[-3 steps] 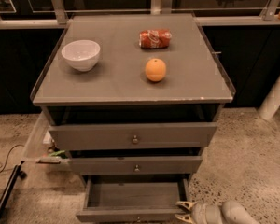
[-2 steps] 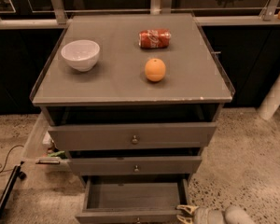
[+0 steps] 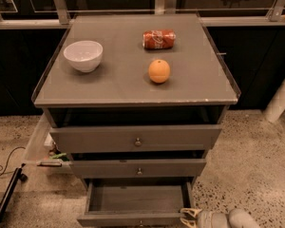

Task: Open bottom drawer

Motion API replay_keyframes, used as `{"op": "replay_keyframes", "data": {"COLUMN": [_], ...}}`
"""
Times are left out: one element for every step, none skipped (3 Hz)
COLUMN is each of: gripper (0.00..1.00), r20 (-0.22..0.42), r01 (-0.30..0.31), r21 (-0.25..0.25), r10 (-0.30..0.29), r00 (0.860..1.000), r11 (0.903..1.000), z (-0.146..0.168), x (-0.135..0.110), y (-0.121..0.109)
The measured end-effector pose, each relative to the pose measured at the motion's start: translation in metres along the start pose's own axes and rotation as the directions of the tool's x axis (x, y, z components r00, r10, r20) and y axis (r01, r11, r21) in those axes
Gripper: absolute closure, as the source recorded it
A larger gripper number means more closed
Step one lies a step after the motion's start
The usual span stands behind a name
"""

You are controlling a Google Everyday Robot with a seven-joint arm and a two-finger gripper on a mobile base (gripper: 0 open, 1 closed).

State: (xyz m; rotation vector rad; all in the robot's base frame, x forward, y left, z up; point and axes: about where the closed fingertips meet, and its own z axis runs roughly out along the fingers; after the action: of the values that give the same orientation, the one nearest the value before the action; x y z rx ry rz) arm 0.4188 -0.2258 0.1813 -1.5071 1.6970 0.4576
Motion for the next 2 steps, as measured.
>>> {"op": "replay_keyframes", "data": {"gripper": [0.58,0.34], "r20": [0.000,0.000], "r01": [0.000,0.000], "r21": [0.000,0.000], "r10": [0.000,0.000], "r00": [1.000,1.000], "r11": [1.0000,1.0000], "z": [0.0001,0.0001], "x": [0.0000,0.0000], "y": [0.0000,0.0001]}}
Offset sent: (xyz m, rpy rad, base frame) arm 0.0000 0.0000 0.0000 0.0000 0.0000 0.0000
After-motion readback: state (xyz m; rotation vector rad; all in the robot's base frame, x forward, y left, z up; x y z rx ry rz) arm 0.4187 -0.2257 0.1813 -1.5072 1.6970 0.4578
